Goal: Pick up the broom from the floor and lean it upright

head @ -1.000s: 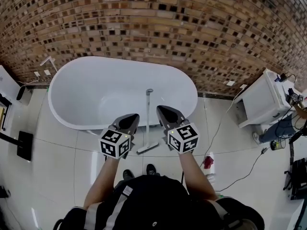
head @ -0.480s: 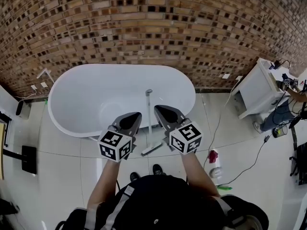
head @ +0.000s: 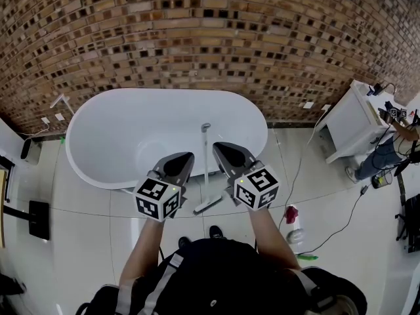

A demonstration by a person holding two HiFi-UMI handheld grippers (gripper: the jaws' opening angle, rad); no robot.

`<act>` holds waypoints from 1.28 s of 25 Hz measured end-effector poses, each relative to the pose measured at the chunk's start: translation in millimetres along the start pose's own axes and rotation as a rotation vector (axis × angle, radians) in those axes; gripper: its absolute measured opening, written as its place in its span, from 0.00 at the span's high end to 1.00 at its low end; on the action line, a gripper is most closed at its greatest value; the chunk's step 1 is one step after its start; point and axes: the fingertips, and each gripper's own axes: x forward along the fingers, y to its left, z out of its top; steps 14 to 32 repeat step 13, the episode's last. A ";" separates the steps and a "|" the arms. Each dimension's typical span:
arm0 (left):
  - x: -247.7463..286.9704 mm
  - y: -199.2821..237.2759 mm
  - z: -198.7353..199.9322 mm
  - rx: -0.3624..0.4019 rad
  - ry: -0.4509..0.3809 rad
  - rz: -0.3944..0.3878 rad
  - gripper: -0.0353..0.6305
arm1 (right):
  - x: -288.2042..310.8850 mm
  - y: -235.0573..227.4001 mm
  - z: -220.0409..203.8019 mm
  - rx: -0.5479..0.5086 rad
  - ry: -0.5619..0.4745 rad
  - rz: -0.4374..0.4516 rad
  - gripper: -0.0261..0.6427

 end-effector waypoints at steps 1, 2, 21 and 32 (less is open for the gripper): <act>-0.9 0.3 -0.7 -0.001 0.000 0.000 0.94 | 0.1 0.6 -0.6 -0.001 0.000 -0.001 0.96; -1.7 0.5 -1.6 -0.001 0.000 0.000 0.94 | -0.1 1.0 -1.3 -0.001 -0.001 -0.002 0.96; -4.1 -4.2 -2.5 -0.009 0.002 -0.007 0.94 | -5.6 4.8 -2.7 -0.001 0.009 -0.009 0.96; -4.1 -4.2 -2.5 -0.009 0.002 -0.007 0.94 | -5.6 4.8 -2.7 -0.001 0.009 -0.009 0.96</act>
